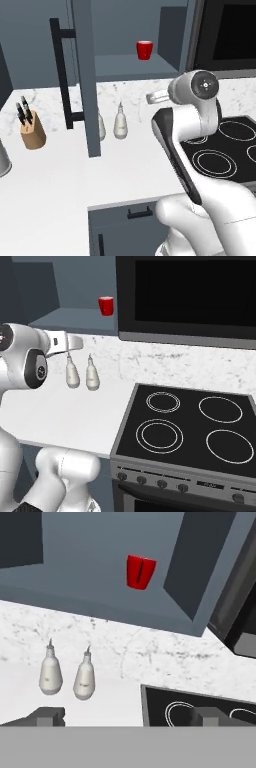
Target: Gather all objects into one cabinet and sort the glasses and bowls to opposite sides.
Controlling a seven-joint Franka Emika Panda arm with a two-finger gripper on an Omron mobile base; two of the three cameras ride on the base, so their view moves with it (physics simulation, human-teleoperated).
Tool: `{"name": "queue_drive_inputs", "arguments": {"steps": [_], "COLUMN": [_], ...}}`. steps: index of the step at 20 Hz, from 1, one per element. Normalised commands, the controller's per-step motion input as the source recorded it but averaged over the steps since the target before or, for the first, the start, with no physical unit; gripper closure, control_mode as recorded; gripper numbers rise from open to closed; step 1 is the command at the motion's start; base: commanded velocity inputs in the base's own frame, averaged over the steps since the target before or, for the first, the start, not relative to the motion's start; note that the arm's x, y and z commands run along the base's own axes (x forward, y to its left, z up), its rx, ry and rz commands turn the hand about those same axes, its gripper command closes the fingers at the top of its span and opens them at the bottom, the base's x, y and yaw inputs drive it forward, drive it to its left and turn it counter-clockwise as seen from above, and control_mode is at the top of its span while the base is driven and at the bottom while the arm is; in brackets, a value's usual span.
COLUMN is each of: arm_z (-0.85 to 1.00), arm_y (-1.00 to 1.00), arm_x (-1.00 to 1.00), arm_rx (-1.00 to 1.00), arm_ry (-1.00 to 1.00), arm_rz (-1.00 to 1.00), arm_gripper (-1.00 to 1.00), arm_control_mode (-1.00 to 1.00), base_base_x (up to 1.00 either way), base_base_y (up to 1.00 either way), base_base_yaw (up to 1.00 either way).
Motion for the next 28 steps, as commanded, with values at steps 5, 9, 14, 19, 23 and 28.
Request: {"name": "queue_drive_inputs", "arguments": {"steps": [5, 9, 14, 19, 23, 28], "arm_z": [0.99, 0.37, -0.47, -0.56, -0.01, 0.22], "arm_y": [0.00, 0.14, 0.03, 0.00, 0.00, 0.06], "arm_x": [0.52, 0.40, 0.23, 0.43, 0.57, 0.50], "arm_rx": [0.01, -0.02, -0.07, 0.00, 0.00, 0.00], "arm_ry": [0.34, 0.07, 0.01, -0.18, -0.18, -0.08], "arm_rz": [0.00, 0.00, -0.03, -0.10, -0.19, -0.21], "arm_gripper": [-1.00, -1.00, -1.00, -1.00, -1.00, -1.00], "arm_control_mode": [-1.00, -1.00, -1.00, -1.00, -1.00, -1.00], "base_base_x": [0.00, 0.00, 0.00, 0.00, 0.00, 0.00], "base_base_y": [0.00, 0.00, 0.00, 0.00, 0.00, 0.00], "base_base_yaw": [0.00, 0.00, 0.00, 0.00, 0.00, 0.00]}}
